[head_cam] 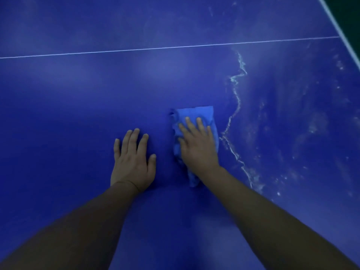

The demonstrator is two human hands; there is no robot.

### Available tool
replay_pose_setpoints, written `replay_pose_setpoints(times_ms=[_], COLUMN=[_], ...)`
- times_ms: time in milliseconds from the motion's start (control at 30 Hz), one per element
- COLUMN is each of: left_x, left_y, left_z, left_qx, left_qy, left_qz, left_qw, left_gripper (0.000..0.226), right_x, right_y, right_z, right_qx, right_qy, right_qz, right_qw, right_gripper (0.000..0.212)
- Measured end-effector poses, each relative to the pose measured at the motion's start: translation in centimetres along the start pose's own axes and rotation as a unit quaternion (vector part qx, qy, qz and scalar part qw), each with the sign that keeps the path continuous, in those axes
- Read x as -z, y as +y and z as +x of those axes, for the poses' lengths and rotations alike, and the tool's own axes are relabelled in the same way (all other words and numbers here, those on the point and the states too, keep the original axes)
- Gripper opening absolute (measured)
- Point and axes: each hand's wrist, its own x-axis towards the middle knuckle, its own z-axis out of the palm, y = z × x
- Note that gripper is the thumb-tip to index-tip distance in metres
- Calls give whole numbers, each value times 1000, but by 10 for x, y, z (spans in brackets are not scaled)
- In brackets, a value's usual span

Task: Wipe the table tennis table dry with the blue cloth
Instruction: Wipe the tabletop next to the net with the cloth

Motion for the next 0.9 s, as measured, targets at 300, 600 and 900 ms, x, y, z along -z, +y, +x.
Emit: replay_pose_setpoints(times_ms=[300, 600, 900], left_x=[10, 7, -11], left_y=[-5, 23, 24], left_z=[-4, -83, -122], left_qx=[-30, -178, -246], left_qy=[-43, -57, -93], left_qz=[-65, -59, 44], left_qw=[997, 981, 964], left_gripper=[74, 64, 65], right_x=[11, 0, -38], right_y=[36, 84, -46], right_z=[-43, -152, -186], right_qx=[-149, -229, -270], right_qy=[56, 49, 84], right_qz=[15, -10, 45], right_qw=[987, 972, 958], right_gripper=[64, 67, 57])
